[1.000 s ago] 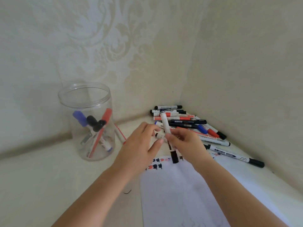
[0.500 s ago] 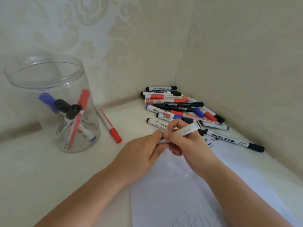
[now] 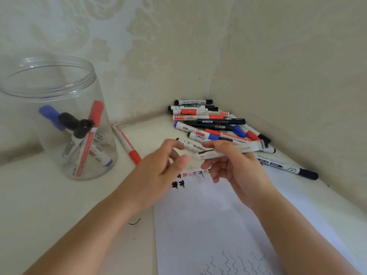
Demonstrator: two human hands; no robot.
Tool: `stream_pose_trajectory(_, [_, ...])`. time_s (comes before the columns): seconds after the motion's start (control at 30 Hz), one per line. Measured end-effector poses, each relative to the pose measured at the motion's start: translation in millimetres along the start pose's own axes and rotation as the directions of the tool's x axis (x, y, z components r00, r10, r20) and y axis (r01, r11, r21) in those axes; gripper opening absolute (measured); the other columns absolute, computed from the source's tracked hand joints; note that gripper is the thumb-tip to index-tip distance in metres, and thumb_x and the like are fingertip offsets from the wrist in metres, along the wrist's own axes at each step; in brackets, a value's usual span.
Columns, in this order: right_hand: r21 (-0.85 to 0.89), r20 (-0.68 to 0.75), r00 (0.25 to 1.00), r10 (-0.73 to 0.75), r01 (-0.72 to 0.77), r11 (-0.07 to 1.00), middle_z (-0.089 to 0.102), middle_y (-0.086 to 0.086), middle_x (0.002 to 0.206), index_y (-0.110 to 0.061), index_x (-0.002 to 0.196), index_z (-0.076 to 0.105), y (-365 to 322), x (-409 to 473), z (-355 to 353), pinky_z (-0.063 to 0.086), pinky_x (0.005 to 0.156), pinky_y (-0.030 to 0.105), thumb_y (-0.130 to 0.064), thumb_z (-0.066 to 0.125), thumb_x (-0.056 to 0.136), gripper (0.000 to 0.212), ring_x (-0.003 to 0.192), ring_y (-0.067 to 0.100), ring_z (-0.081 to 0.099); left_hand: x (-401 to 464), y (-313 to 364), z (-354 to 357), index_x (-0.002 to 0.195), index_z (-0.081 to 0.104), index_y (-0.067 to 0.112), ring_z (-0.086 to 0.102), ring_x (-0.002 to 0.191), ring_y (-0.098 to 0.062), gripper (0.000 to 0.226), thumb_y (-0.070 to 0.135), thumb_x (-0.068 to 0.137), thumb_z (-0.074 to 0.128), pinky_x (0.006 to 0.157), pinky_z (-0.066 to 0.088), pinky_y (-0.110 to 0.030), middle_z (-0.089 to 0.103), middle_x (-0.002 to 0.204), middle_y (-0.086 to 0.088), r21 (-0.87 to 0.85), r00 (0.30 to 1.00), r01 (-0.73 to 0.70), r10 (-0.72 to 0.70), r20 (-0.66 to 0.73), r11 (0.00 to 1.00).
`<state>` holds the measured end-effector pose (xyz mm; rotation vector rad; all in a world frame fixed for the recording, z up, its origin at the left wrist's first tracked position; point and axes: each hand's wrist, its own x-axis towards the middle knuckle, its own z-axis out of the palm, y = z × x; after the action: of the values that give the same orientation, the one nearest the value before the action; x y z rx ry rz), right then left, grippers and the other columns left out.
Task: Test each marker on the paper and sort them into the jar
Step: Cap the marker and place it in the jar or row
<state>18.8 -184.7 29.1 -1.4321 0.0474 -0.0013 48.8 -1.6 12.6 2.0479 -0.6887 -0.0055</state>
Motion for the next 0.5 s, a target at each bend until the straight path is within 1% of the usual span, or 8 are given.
stream_pose_trajectory(0.07, [-0.044,0.024,0.999,0.039,-0.037,0.998,0.067,0.012,0.065,-0.008,0.081,0.071,-0.8,-0.3,-4.5,0.046,0.047,0.024,-0.015,0.055,0.09,0.019,0.051,0.017,0.056,-1.4,-7.3,-3.4,0.107,0.039,0.035,0.054,0.068,0.0,0.022,0.042,0.087,0.042,0.06,0.039,-0.01,0.054,0.089,0.018,0.037,0.998,0.037,-0.035,-0.054,0.999])
stream_pose_trajectory(0.1, [-0.084,0.036,0.999,0.036,-0.033,0.996,0.064,0.009,0.061,-0.008,0.076,0.069,0.4,-0.3,-3.4,0.043,0.046,0.023,-0.016,0.062,0.085,0.014,0.05,0.015,0.053,-1.5,-9.5,-4.5,0.106,0.039,0.035,0.054,0.069,-0.001,0.021,0.033,0.087,0.047,0.059,0.04,-0.011,0.052,0.091,0.018,0.071,0.998,0.035,-0.031,-0.054,0.997])
stream_pose_trajectory(0.13, [-0.13,0.031,0.999,0.027,-0.023,0.991,0.058,0.005,0.056,-0.009,0.07,0.065,3.2,0.4,-1.1,0.039,0.045,0.022,-0.016,0.067,0.081,0.013,0.047,0.012,0.048,-2.0,-10.9,-4.4,0.106,0.039,0.034,0.054,0.071,-0.002,0.025,0.026,0.086,0.052,0.059,0.04,-0.012,0.051,0.093,0.018,0.098,0.999,0.025,-0.021,-0.042,0.995])
stream_pose_trajectory(0.2, [-0.219,-0.011,1.0,0.014,-0.016,0.976,0.052,-0.001,0.05,-0.01,0.068,0.057,11.1,2.7,4.1,0.033,0.043,0.019,-0.013,0.071,0.079,0.017,0.044,0.01,0.041,-3.3,-12.5,-3.3,0.107,0.038,0.035,0.054,0.076,-0.002,0.035,0.02,0.083,0.059,0.06,0.04,-0.012,0.047,0.098,0.019,0.133,1.0,0.004,-0.004,0.004,0.991])
stream_pose_trajectory(0.27, [-0.328,-0.032,0.999,0.014,-0.024,0.944,0.055,-0.004,0.05,-0.015,0.069,0.056,18.2,4.2,9.2,0.035,0.044,0.019,-0.013,0.069,0.079,0.017,0.045,0.01,0.046,-5.1,-13.3,-1.1,0.108,0.033,0.038,0.051,0.081,-0.002,0.044,0.024,0.079,0.063,0.061,0.04,-0.012,0.043,0.101,0.021,0.178,0.998,-0.02,0.009,0.06,0.984])
stream_pose_trajectory(0.33, [-0.415,-0.056,0.998,0.011,-0.033,0.909,0.055,-0.001,0.053,-0.018,0.063,0.054,23.1,4.3,13.7,0.036,0.047,0.022,-0.014,0.069,0.075,0.019,0.05,0.012,0.045,-6.2,-14.0,0.7,0.109,0.03,0.039,0.048,0.082,0.0,0.05,0.037,0.075,0.066,0.062,0.041,-0.015,0.04,0.102,0.023,0.232,0.995,-0.017,-0.006,0.102,0.972])
stream_pose_trajectory(0.43, [-0.489,-0.125,0.989,-0.075,0.004,0.872,0.046,0.008,0.056,-0.013,0.057,0.045,28.8,7.5,18.3,0.03,0.044,0.022,-0.013,0.063,0.068,0.021,0.051,0.013,0.037,-5.2,-14.7,1.8,0.112,0.034,0.034,0.045,0.083,0.0,0.06,0.057,0.066,0.065,0.068,0.041,-0.023,0.041,0.104,0.019,0.366,0.994,0.011,-0.052,0.101,0.931])
stream_pose_trajectory(0.5, [-0.492,-0.144,0.984,-0.104,0.02,0.87,0.042,0.01,0.056,-0.006,0.059,0.039,31.6,9.3,20.7,0.029,0.047,0.027,-0.008,0.061,0.07,0.024,0.053,0.016,0.036,-3.8,-14.9,2.7,0.114,0.04,0.028,0.043,0.094,-0.006,0.064,0.063,0.065,0.061,0.077,0.039,-0.028,0.044,0.107,0.013,0.484,0.994,-0.025,-0.032,0.109,0.875])
